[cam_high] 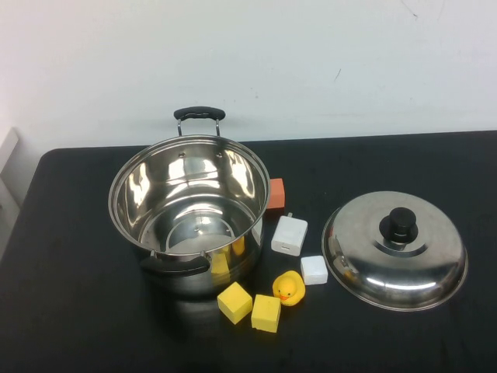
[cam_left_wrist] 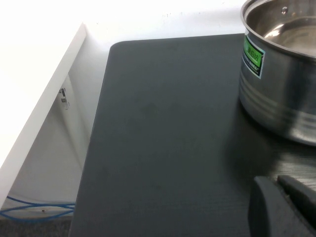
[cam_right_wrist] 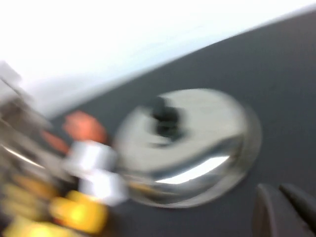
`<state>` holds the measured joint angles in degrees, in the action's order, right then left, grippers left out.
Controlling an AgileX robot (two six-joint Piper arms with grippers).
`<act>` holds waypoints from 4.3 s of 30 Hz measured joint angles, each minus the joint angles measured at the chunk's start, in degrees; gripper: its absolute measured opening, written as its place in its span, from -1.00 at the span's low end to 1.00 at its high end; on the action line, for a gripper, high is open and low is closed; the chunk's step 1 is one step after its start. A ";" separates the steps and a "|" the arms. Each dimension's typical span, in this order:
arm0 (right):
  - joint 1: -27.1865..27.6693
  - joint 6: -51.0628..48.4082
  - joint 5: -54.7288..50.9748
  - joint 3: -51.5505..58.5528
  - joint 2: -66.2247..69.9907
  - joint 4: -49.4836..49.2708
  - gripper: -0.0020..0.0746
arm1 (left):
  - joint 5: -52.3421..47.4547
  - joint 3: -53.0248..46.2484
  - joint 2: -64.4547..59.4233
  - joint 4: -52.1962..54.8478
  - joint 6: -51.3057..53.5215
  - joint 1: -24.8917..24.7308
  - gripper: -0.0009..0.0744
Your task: Cover the pot
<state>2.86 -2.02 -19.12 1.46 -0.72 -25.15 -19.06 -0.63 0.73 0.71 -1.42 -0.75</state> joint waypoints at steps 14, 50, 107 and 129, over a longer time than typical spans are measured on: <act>0.00 -8.90 0.11 0.04 0.00 -14.66 -0.95 | 0.00 0.00 0.00 0.00 0.00 0.00 -0.98; -23.60 -10.45 63.69 -21.68 65.21 18.23 0.26 | 0.00 0.00 0.00 0.00 0.00 0.00 -0.98; -26.85 22.16 52.54 -50.12 84.66 44.23 -0.02 | 0.00 0.00 0.00 0.00 0.00 0.00 -0.98; -45.78 3.86 40.61 -89.40 121.33 27.37 -0.02 | 0.00 0.00 0.00 0.00 0.00 0.00 -0.98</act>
<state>-42.92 1.84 21.50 -87.93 120.61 2.22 -19.06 -0.63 0.73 0.71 -1.42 -0.75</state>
